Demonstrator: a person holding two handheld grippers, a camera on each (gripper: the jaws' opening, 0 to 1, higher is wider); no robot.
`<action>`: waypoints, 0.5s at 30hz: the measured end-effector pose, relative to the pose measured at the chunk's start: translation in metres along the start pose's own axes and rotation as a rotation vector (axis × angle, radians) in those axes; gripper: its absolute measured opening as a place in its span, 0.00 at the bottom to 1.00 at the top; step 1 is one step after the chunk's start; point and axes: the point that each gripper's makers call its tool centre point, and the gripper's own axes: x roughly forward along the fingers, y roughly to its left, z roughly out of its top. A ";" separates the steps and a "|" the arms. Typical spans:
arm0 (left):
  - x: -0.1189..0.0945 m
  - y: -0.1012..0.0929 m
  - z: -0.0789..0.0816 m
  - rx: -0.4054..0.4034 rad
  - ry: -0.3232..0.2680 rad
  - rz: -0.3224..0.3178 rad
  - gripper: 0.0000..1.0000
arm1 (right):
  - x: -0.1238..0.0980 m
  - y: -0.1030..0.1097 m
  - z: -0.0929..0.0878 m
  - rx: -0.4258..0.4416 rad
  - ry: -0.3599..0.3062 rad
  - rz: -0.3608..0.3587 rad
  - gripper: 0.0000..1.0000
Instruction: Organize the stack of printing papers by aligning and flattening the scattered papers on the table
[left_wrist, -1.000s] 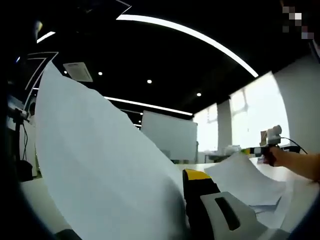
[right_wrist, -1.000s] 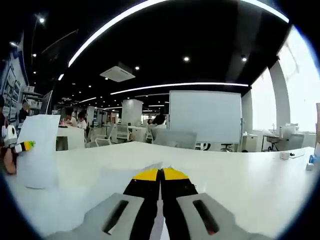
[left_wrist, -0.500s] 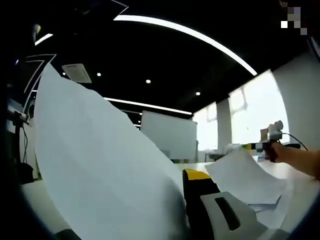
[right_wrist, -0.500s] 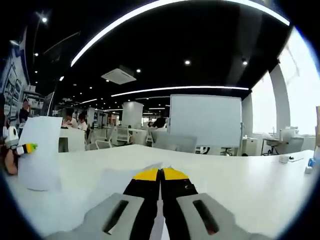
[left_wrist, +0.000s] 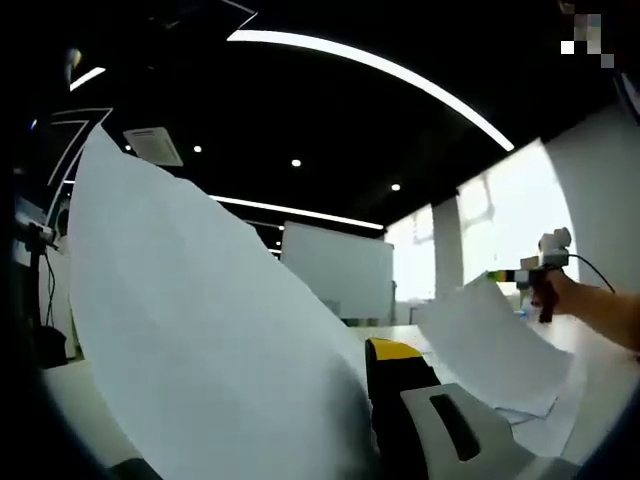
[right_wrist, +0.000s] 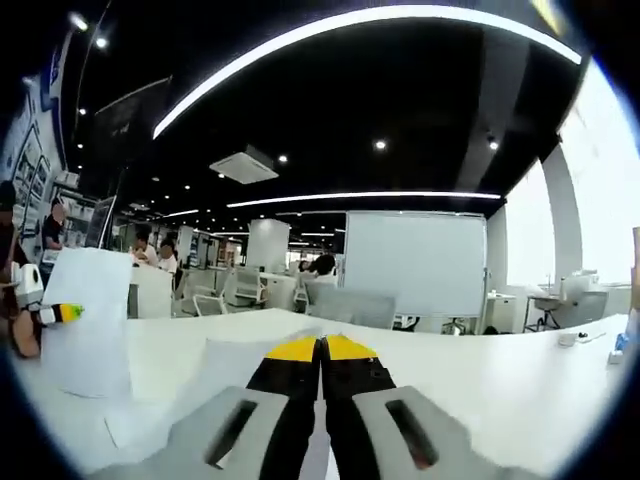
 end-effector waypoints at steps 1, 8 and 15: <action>0.000 0.000 0.000 0.000 0.000 0.000 0.22 | 0.000 0.001 0.002 -0.004 -0.003 0.000 0.00; 0.000 0.000 0.000 0.000 0.000 -0.001 0.22 | -0.003 0.004 0.010 -0.007 -0.019 0.006 0.00; 0.000 0.000 0.000 0.001 0.001 -0.003 0.22 | -0.006 0.006 0.015 0.006 -0.033 0.007 0.00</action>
